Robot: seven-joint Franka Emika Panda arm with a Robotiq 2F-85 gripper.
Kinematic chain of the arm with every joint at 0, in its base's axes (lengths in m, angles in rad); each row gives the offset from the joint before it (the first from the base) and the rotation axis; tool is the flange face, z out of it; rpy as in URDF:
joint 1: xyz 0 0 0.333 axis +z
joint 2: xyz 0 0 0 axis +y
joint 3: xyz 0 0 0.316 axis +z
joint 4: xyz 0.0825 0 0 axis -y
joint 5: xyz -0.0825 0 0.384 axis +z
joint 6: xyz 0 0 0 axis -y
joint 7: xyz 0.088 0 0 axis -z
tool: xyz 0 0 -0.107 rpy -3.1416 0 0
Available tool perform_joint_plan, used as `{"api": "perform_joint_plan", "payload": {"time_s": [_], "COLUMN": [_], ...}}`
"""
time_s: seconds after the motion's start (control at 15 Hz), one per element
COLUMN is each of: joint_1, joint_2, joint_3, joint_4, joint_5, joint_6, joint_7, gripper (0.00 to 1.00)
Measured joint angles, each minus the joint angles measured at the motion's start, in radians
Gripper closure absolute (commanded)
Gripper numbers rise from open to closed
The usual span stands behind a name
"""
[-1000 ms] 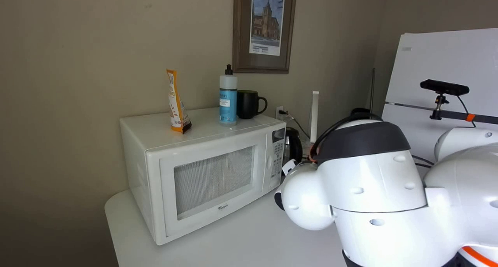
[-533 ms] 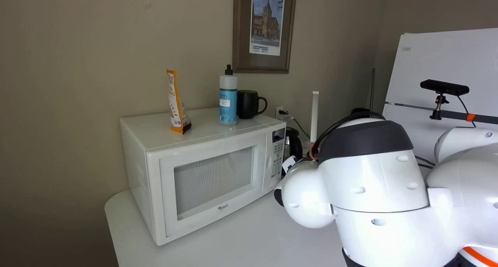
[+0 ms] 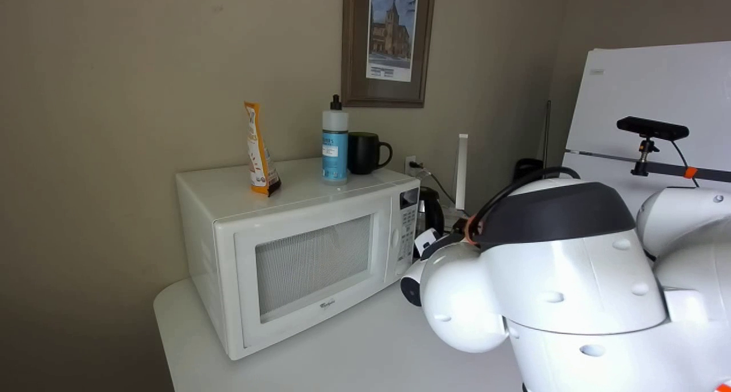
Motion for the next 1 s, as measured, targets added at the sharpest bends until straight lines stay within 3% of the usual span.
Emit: {"api": "perform_joint_plan", "payload": {"time_s": [0.27, 0.53, 0.93, 1.0], "joint_1": [0.053, 0.111, 0.074, 0.056], "joint_2": [0.000, -0.020, -0.149, -0.185], "joint_3": [-0.004, -0.061, -0.188, -0.212], "joint_4": [-0.042, -0.167, -0.363, -0.379], "joint_5": [0.045, 0.126, 0.362, 0.356], "joint_6": [0.043, 0.296, 0.661, 0.701], "joint_7": [-0.001, -0.038, -0.356, -0.390], "gripper": [0.00, 0.00, 0.00, 0.00]}}
